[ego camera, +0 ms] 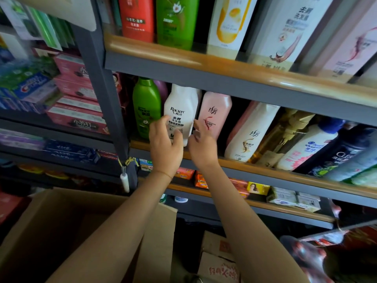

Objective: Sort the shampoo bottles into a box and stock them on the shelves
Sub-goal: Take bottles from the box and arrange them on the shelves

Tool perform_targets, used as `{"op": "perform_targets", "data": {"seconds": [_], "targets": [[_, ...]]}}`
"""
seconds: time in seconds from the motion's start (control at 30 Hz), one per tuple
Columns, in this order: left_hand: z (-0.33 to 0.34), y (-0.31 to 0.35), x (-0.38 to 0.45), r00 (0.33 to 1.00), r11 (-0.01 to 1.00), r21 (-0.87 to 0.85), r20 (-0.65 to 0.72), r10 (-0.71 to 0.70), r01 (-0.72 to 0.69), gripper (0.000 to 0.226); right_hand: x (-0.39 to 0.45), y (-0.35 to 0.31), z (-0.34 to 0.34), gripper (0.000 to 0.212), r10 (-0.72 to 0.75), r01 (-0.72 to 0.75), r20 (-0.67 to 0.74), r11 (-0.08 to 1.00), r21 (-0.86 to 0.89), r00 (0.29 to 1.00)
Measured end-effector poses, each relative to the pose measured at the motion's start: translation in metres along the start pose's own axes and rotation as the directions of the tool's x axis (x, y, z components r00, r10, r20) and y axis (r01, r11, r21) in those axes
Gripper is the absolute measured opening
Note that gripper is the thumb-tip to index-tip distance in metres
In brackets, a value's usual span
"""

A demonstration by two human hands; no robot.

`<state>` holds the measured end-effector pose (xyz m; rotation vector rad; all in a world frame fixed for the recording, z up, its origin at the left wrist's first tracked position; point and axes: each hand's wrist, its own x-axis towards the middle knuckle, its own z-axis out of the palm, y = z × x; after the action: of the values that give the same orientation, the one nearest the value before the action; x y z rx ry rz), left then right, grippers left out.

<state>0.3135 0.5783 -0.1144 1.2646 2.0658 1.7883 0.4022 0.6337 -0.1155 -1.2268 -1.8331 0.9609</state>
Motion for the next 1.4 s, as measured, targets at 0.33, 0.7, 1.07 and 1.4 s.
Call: {"op": "perform_targets", "data": {"seconds": [0.33,0.7,1.07,1.4], "targets": [[0.051,0.047,0.01,0.867,0.911,-0.319,0.492,-0.078,0.263,0.071,-0.021,-0.003,-0.038,0.053,0.085,-0.013,-0.175,0.925,0.379,0.981],[0.087,0.045,0.029,0.873,0.853,-0.334,0.421,-0.245,0.401,0.053,0.018,0.009,-0.033,0.068,0.254,-0.135,-0.169,0.847,0.514,0.952],[0.087,0.043,0.025,0.904,0.86,-0.356,0.355,-0.238,0.366,0.048,0.022,0.009,-0.033,0.057,0.233,-0.069,-0.24,0.837,0.542,0.942],[0.093,0.04,0.028,0.922,0.882,-0.336,0.316,-0.224,0.33,0.052,0.038,0.018,-0.029,0.105,0.303,-0.204,-0.199,0.892,0.403,0.932]]}}
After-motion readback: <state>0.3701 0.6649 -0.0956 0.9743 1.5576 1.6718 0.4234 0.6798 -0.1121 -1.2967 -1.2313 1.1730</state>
